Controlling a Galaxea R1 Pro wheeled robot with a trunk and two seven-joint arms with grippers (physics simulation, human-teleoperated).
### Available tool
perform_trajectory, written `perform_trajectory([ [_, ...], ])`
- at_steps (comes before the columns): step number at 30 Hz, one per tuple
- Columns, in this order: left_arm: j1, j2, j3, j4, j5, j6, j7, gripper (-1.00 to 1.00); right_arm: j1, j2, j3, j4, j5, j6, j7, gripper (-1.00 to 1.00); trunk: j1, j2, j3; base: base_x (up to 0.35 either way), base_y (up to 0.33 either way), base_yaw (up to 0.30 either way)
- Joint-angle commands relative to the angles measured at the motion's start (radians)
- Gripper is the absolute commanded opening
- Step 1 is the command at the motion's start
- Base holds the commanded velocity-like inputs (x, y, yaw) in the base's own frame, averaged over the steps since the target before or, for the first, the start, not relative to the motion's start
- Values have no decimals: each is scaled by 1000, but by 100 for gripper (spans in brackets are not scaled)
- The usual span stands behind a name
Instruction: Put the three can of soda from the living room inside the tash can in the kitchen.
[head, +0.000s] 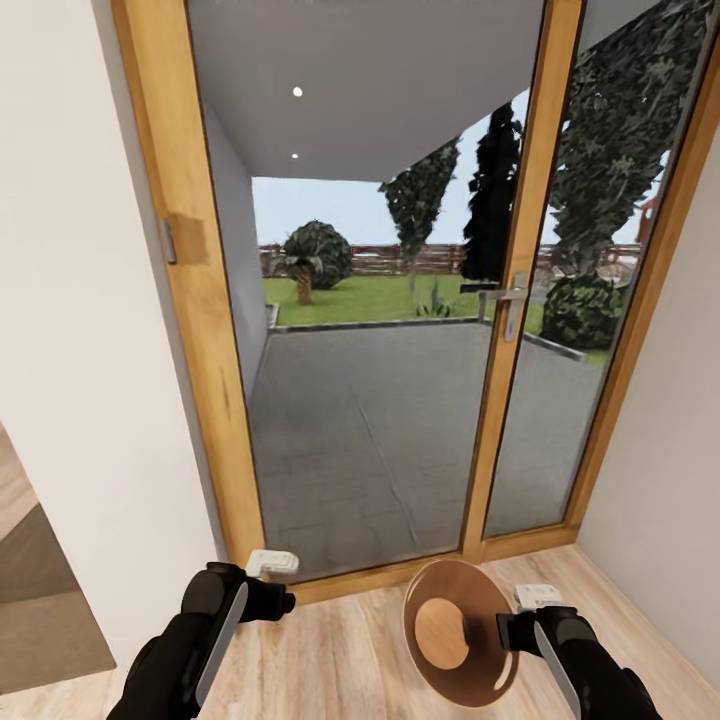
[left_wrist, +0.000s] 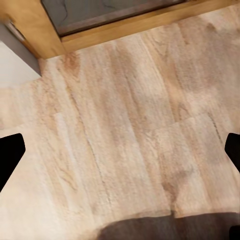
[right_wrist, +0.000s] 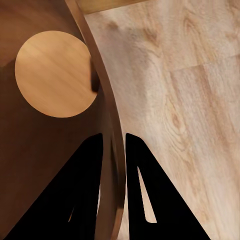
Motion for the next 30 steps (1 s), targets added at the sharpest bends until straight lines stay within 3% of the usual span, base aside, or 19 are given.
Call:
perform_trajectory([
  [1, 0, 0, 0, 0, 0, 0, 0, 100, 0, 0, 0, -1, -10, 0, 4, -100, 0, 0, 2, 0, 0, 94],
  [18, 2, 2, -22, 1, -2, -53, -2, 100, 0, 0, -1, -1, -11, 0, 10, -100, 0, 0, 14, -10, 5, 79],
  [30, 3, 2, -24, 1, -2, -55, -2, 100, 0, 0, 0, 0, -10, 0, 5, -100, 0, 0, 14, -228, 170, 243],
])
